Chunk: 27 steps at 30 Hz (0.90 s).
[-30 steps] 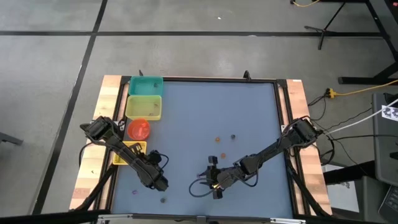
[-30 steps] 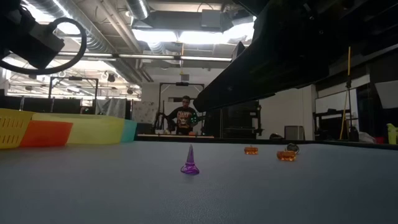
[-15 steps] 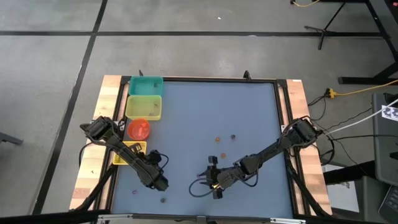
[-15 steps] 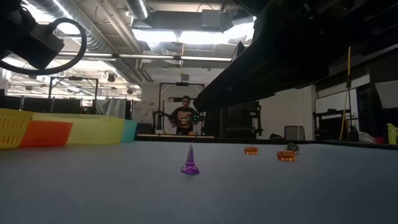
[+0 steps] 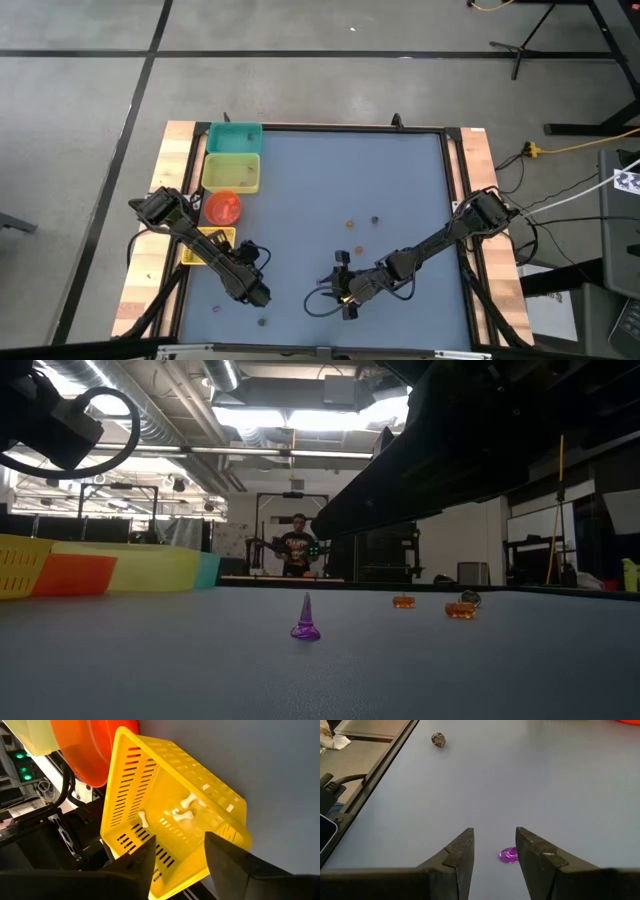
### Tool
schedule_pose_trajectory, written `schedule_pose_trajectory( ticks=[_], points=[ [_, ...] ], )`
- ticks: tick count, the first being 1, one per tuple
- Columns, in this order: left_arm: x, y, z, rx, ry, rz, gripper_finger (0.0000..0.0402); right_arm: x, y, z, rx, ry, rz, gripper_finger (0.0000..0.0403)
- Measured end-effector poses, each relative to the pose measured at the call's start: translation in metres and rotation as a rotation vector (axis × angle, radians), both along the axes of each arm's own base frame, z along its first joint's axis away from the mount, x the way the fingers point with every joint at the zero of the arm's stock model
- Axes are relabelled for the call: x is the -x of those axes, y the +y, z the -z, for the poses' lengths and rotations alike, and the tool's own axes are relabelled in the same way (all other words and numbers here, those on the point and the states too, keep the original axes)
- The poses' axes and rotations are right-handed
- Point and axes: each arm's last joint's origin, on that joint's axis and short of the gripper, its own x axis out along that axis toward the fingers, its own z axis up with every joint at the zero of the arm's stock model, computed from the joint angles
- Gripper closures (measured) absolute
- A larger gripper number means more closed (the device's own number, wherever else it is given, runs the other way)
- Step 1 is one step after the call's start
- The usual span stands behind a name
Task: Sort Halloween decoration
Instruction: Put the top black skull toy into the green bin
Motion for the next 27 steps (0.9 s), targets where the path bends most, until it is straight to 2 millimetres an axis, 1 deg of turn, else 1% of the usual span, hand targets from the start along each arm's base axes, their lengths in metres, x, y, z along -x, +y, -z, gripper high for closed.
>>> schedule_pose_trajectory(
  ticks=[4,19,22,24,27],
  points=[
    [0.0,0.0,0.0,-0.001,-0.001,-0.001,0.0245,0.0,0.0,0.0,0.0,0.0,-0.001,0.0258],
    [0.0,0.0,0.0,-0.002,-0.001,-0.002,0.0244,0.002,-0.001,-0.001,0.01,0.018,0.0,0.0258],
    [0.0,0.0,0.0,-0.002,-0.002,-0.003,0.0244,0.01,-0.005,-0.012,0.033,0.074,-0.014,0.0258],
    [0.0,0.0,0.0,-0.009,-0.008,-0.014,0.0244,0.017,-0.009,-0.024,0.056,0.117,-0.022,0.0258],
    [0.0,0.0,0.0,-0.012,-0.01,-0.014,0.0244,0.031,-0.018,-0.043,0.137,0.173,-0.04,0.0258]
  ],
)
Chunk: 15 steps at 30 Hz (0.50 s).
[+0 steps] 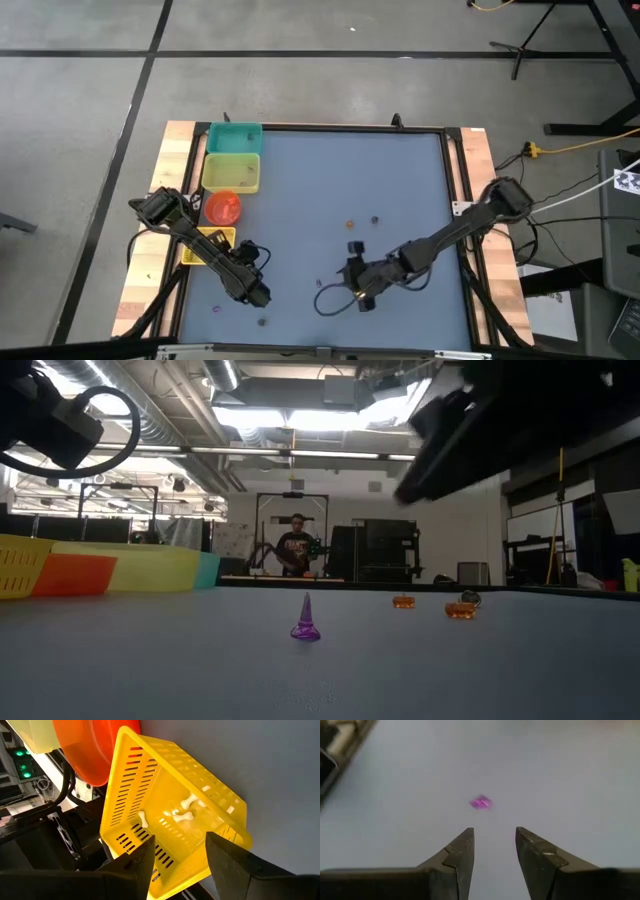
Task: Sort Halloween decoration
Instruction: Put the top black skull toy into the green bin
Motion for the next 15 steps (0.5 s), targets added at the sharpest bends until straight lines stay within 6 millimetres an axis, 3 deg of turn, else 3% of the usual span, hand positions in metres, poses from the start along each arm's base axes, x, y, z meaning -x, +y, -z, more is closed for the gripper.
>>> schedule_pose_trajectory(
  ticks=[6,11,15],
  points=[
    [0.002,0.004,-0.014,-0.024,-0.09,0.028,0.0244,0.03,-0.026,-0.039,0.167,0.056,0.042,0.0258],
    [0.004,0.013,-0.042,-0.066,-0.311,0.085,0.0244,0.053,-0.059,-0.071,0.174,0.099,0.133,0.0258],
    [0.004,0.017,-0.063,-0.059,-0.53,0.125,0.0244,0.065,-0.089,-0.081,0.202,0.143,0.246,0.0258]
  ],
)
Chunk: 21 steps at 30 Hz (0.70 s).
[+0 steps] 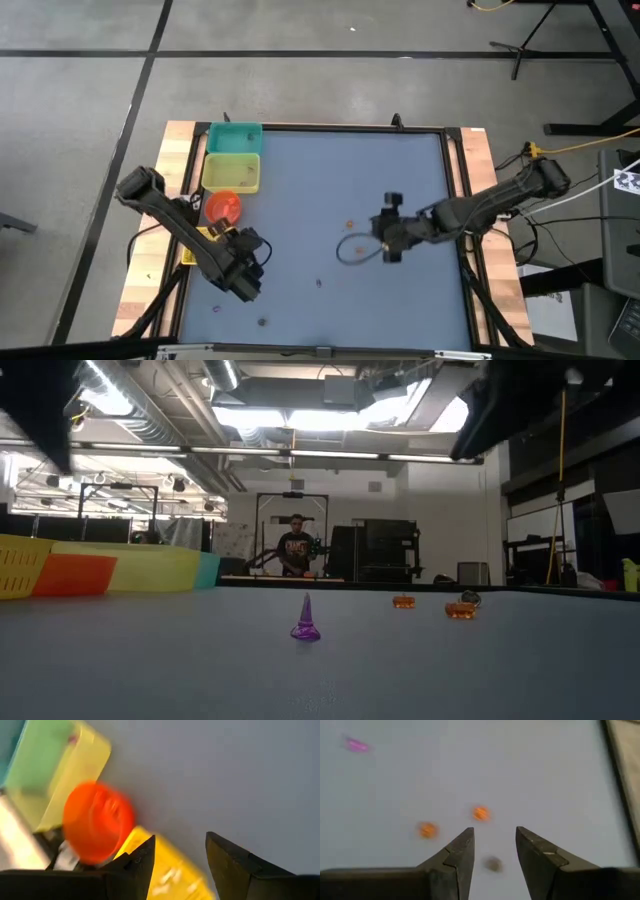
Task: Sort Halloween decoration
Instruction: Put the top black skull toy into the green bin
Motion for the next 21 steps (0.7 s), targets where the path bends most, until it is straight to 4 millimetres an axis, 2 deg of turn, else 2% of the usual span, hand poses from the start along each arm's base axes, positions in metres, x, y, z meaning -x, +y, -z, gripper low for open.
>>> schedule_pose_trajectory(
  ticks=[5,11,16,21],
  points=[
    [-0.001,0.003,-0.024,-0.01,-0.293,0.04,0.0244,0.009,-0.039,0.011,0.03,0.08,0.102,0.0259],
    [-0.007,0.004,-0.043,-0.087,-0.603,0.04,0.0244,0.012,-0.08,0.033,-0.062,0.206,0.085,0.0258],
    [-0.015,-0.001,-0.046,-0.065,-0.714,0.018,0.0244,0.012,-0.098,0.042,-0.107,0.214,0.042,0.0259],
    [-0.021,-0.005,-0.047,-0.037,-0.756,0.032,0.0244,0.01,-0.103,0.048,-0.072,0.185,-0.027,0.0259]
  ],
)
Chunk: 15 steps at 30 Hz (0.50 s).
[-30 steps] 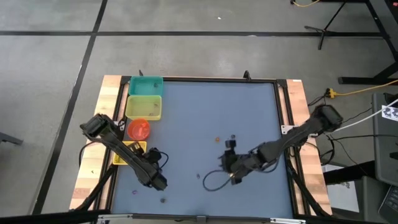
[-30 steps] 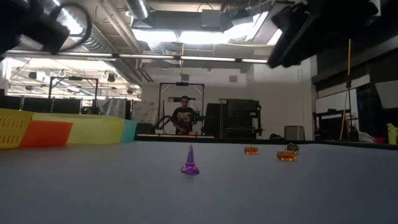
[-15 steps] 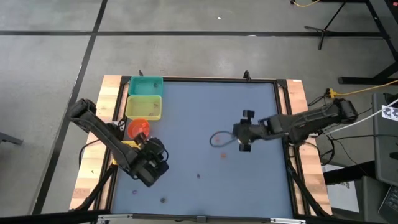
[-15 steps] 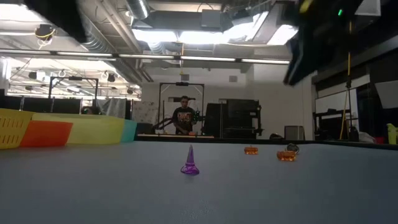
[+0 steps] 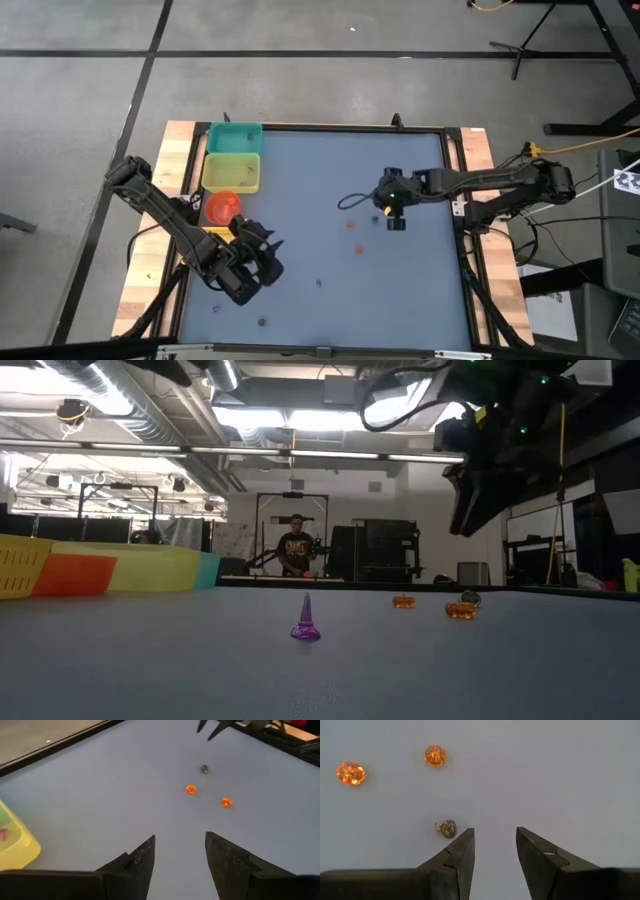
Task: Sort Halloween decoration
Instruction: Put the top black skull toy into the green bin
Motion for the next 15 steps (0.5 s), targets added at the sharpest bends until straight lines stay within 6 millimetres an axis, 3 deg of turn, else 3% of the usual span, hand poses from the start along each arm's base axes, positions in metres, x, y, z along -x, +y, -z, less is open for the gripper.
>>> schedule_pose_trajectory(
  ticks=[7,15],
  points=[
    [-0.001,-0.001,-0.001,-0.017,0.005,0.028,0.0244,0.001,0.001,0.015,0.025,-0.007,-0.055,0.0259],
    [-0.002,-0.001,-0.001,-0.012,-0.001,0.027,0.0244,0.005,0.006,0.031,-0.113,-0.038,-0.129,0.0259]
  ],
)
